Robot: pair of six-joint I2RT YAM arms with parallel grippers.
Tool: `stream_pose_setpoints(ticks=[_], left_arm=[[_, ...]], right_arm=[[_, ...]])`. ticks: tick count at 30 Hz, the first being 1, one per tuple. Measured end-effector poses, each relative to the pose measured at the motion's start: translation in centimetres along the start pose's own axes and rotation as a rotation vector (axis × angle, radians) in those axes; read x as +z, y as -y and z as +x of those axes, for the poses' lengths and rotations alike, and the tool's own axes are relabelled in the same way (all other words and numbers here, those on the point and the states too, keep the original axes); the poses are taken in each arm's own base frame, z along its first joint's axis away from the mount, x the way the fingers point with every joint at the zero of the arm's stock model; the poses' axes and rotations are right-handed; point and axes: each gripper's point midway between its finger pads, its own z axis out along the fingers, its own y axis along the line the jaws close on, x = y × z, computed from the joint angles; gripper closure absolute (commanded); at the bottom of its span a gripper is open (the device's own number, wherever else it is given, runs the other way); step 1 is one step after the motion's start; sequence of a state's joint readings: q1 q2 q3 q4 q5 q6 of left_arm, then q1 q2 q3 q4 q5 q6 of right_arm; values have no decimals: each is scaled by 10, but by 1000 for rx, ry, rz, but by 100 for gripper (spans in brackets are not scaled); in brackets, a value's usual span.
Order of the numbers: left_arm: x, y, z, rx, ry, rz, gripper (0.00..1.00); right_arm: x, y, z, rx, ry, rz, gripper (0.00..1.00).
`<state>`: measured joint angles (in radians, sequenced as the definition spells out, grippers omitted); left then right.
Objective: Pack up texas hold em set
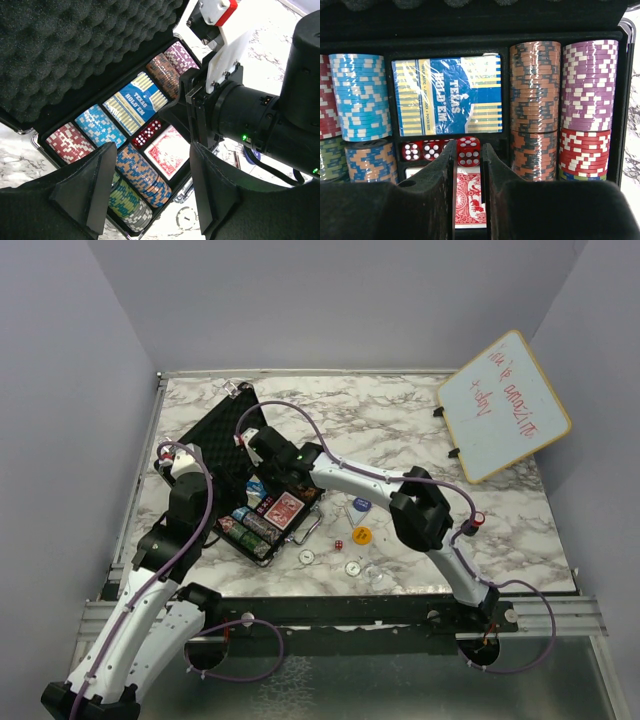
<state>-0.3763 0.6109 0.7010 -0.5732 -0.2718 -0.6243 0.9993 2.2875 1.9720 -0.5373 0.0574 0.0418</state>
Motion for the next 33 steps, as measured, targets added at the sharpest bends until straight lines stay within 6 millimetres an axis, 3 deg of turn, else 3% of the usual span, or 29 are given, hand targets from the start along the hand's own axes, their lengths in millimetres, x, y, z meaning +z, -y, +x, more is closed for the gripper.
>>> stream_pose_setpoints(ticks=[29, 33], left_arm=[[-2, -1, -2, 6, 12, 0, 34], [-2, -1, -2, 6, 12, 0, 34]], right_arm=[[19, 6, 25, -7, -78, 37, 77], [19, 5, 25, -6, -79, 34, 73]])
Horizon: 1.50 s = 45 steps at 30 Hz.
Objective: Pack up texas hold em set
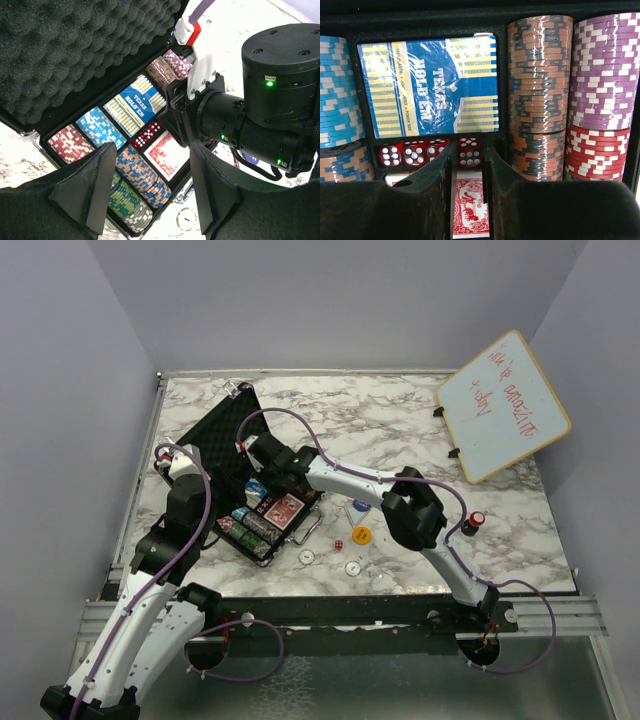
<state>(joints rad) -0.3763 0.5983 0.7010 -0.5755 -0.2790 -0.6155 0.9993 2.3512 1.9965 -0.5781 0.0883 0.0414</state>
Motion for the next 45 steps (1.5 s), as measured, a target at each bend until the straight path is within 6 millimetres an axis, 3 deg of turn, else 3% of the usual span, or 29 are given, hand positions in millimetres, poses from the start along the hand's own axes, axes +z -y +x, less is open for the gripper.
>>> stream_pose_setpoints(ticks=[5, 19, 35, 45], left_arm=[[0, 0, 0, 0, 0, -1, 34], [0, 0, 0, 0, 0, -2, 34], [0, -1, 0, 1, -1, -4, 34], [0, -1, 0, 1, -1, -5, 34]], right_arm=[[1, -4, 0, 4, -9, -26, 65], [-2, -4, 3, 24, -27, -38, 58], [-15, -6, -9, 99, 11, -50, 64], [-23, -6, -21, 152, 51, -82, 35]])
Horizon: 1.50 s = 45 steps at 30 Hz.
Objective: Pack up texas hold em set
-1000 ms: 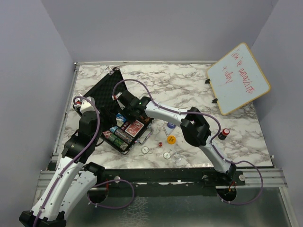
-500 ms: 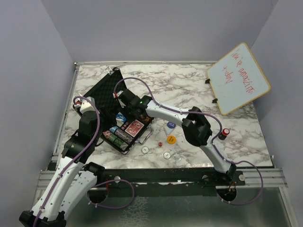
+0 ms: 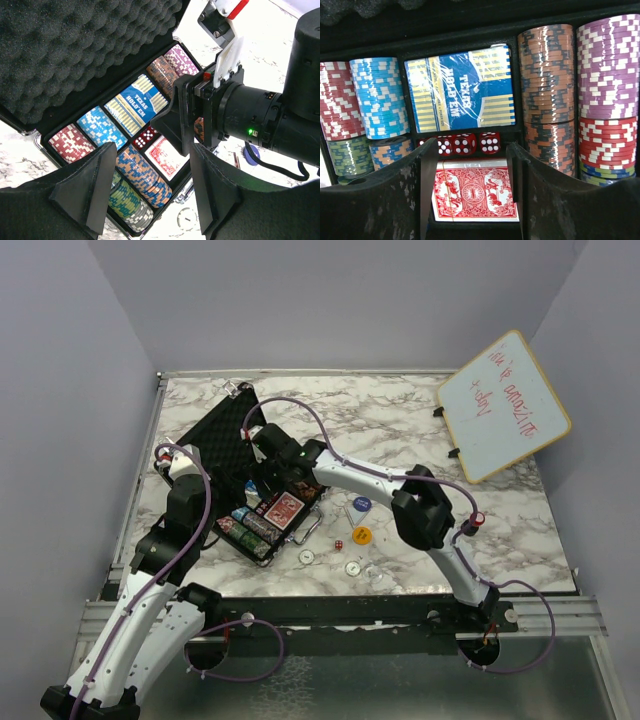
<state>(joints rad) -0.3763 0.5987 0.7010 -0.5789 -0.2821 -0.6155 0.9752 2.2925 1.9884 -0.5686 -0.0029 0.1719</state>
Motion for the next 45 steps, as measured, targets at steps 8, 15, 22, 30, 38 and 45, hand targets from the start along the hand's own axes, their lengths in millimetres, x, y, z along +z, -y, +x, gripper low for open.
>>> stream_pose_setpoints(ticks=[8, 15, 22, 30, 38, 45], left_arm=[[0, 0, 0, 0, 0, 0, 34], [0, 0, 0, 0, 0, 0, 34], [0, 0, 1, 5, -2, -2, 34], [1, -1, 1, 8, -3, -2, 34], [1, -1, 1, 9, -3, -2, 34], [1, -1, 1, 9, -3, -2, 34]], right_arm=[[5, -6, 10, 35, -23, -77, 33], [5, -7, 5, 55, -17, -94, 30], [10, -9, 10, 69, -35, -118, 30], [16, -13, 17, 74, -57, -143, 31], [23, -17, 23, 80, -73, -167, 31], [22, -19, 24, 84, -78, -187, 31]])
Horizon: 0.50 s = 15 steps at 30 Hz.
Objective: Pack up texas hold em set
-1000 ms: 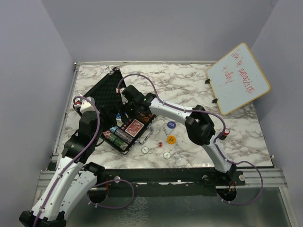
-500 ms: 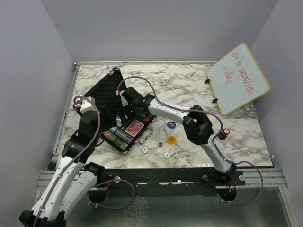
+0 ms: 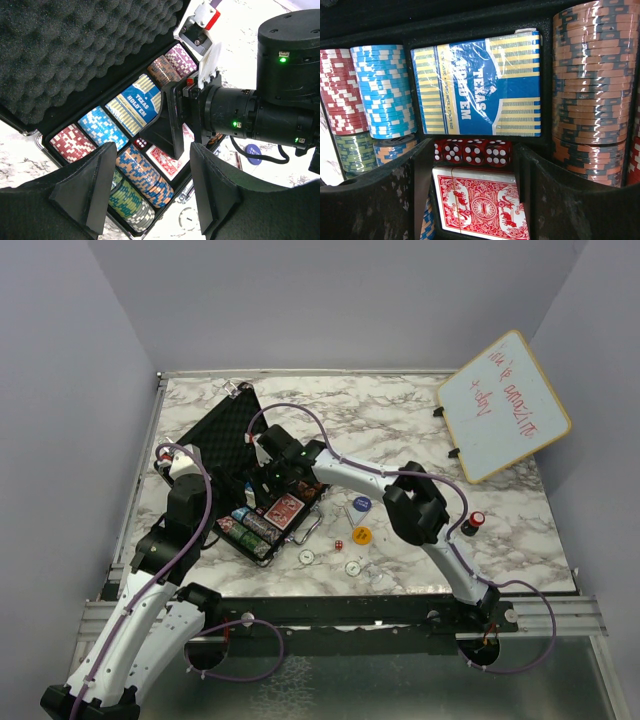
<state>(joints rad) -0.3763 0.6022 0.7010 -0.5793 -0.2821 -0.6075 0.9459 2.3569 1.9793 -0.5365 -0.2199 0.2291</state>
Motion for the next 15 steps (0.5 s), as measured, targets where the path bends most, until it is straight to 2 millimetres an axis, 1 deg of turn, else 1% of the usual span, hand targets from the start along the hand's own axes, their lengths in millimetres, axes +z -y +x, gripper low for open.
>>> stream_pose_setpoints(ticks=[5, 8, 10, 15], left_arm=[[0, 0, 0, 0, 0, 0, 34], [0, 0, 0, 0, 0, 0, 34], [0, 0, 0, 0, 0, 0, 34], [0, 0, 0, 0, 0, 0, 34]], right_arm=[[0, 0, 0, 5, -1, -6, 31], [0, 0, 0, 5, -1, -6, 35], [0, 1, 0, 6, -2, -5, 36], [-1, 2, -2, 11, -1, -6, 32]])
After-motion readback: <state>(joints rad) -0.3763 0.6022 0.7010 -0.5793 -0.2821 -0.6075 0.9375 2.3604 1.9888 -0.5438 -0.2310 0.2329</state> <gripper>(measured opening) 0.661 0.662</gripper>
